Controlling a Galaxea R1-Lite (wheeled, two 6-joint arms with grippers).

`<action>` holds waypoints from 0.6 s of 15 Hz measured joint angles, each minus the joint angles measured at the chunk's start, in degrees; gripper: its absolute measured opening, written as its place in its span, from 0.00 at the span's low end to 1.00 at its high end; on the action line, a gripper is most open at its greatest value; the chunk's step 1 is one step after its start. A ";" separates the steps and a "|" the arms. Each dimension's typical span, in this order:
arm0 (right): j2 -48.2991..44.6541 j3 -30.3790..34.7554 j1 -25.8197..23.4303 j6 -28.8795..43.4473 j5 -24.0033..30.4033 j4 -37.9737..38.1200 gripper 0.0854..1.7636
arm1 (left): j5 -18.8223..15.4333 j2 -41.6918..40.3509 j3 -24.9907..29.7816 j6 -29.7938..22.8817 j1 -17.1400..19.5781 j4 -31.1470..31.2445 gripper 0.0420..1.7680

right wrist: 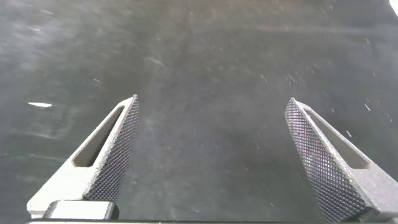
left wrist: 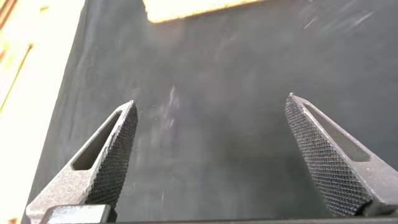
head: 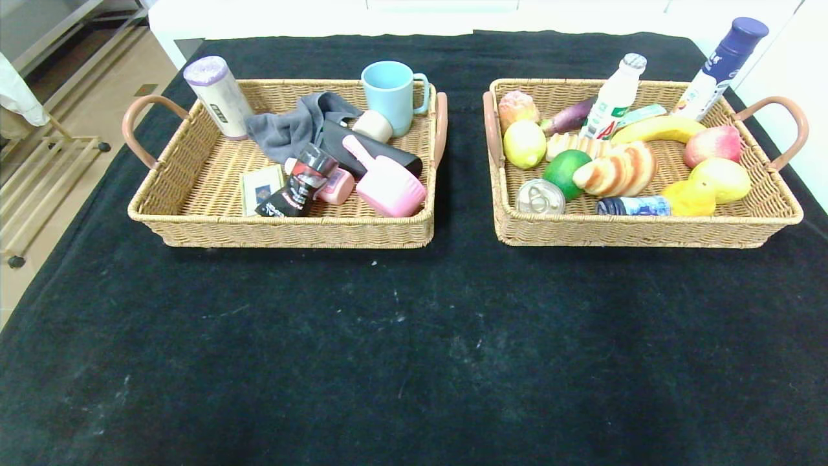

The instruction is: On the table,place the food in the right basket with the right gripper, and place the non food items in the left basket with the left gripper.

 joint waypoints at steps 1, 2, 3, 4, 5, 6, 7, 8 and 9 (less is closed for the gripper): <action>0.00 0.98 0.00 0.00 -1.55 -0.80 0.96 | 1.68 0.00 2.38 -0.10 0.00 -1.05 0.97; 0.00 2.05 0.00 0.09 -3.75 -1.84 0.96 | 2.56 0.00 4.16 -0.10 0.00 -1.40 0.97; 0.00 3.10 0.00 0.24 -6.27 -2.67 0.96 | 3.32 0.00 5.51 -0.16 0.00 -1.00 0.97; 0.00 3.71 0.00 0.37 -6.90 -2.72 0.96 | 3.50 0.00 6.21 -0.11 0.00 -0.96 0.97; 0.00 4.12 -0.02 0.35 -6.77 -2.72 0.96 | 3.36 0.00 6.80 0.12 0.00 -0.68 0.97; 0.00 4.50 -0.07 0.33 -6.38 -2.63 0.96 | 3.25 0.00 6.97 0.17 0.00 -0.72 0.97; 0.00 4.64 -0.07 0.35 -6.16 -2.61 0.96 | 3.12 0.00 7.17 0.06 0.00 -0.79 0.97; 0.00 4.74 -0.10 0.68 -6.13 -2.67 0.96 | 3.01 0.00 7.25 -0.35 0.00 -0.94 0.97; 0.00 4.78 -0.10 1.12 -6.13 -2.63 0.96 | 2.97 0.00 7.30 -0.57 0.00 -0.94 0.97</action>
